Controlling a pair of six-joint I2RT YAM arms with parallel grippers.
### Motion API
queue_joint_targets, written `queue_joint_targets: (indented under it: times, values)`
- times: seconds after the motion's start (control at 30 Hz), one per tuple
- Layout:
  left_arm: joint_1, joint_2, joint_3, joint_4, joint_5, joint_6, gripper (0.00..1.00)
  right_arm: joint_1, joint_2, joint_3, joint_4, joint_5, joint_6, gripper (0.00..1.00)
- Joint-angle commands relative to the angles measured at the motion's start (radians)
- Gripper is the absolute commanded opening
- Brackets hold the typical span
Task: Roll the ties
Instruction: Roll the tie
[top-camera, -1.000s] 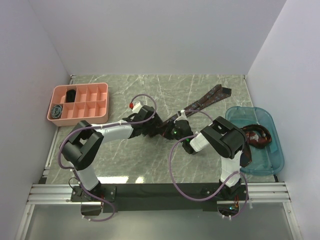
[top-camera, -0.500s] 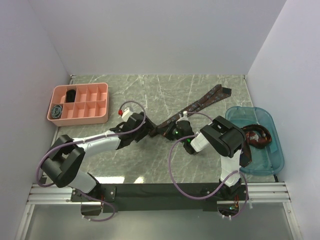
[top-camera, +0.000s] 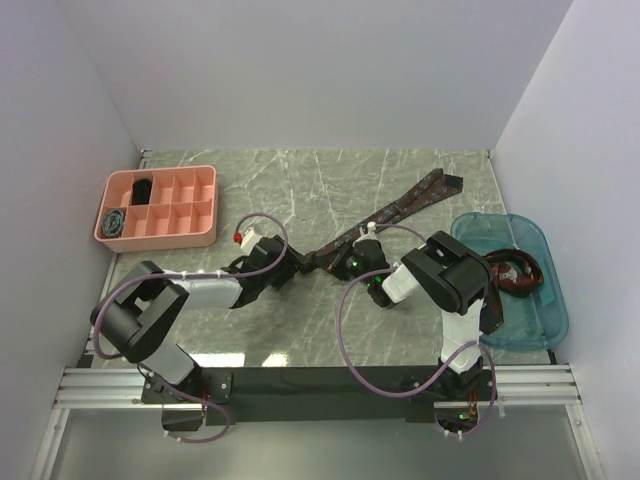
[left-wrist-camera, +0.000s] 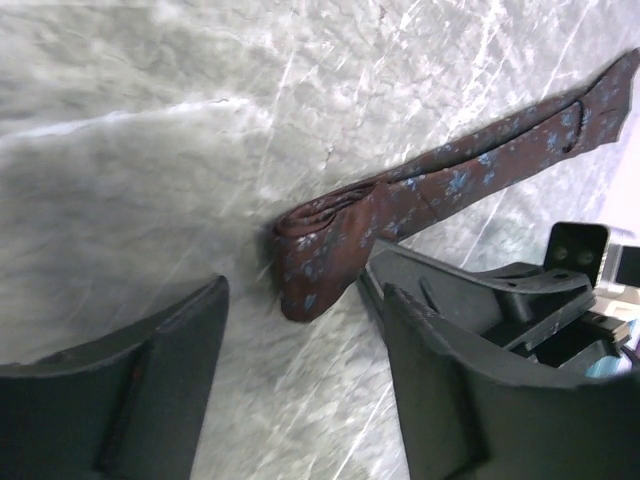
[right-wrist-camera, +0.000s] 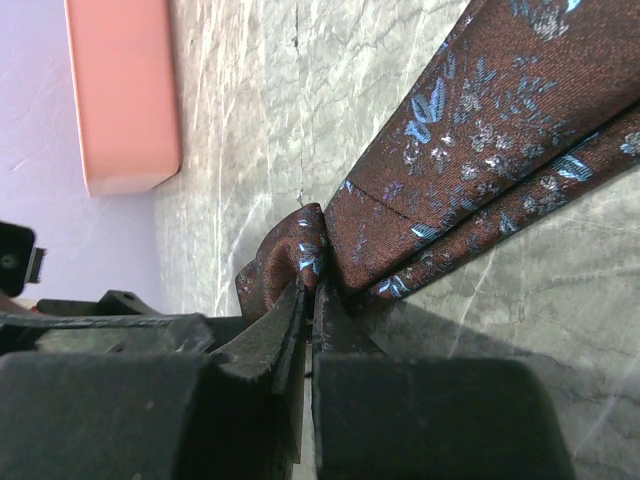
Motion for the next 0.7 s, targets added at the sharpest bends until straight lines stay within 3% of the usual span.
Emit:
queue_joint_targets:
  times: [0.0, 0.17, 0.63, 0.67]
  values:
    - [0.002, 0.042, -0.006, 0.071, 0.028, 0.003, 0.65, -0.021, 0.033, -0.033, -0.226, 0.044, -0.028, 0.00]
    - [0.002, 0.093, -0.017, 0.109, 0.040, 0.006, 0.56, -0.026, 0.034, -0.032, -0.232, 0.039, -0.027, 0.00]
    - [0.002, 0.162, -0.046, 0.160, 0.019, 0.019, 0.47, -0.031, 0.048, -0.022, -0.243, 0.030, -0.022, 0.00]
    - [0.003, 0.164, -0.049, 0.175, 0.020, 0.020, 0.43, -0.031, 0.050, -0.021, -0.243, 0.030, -0.022, 0.00]
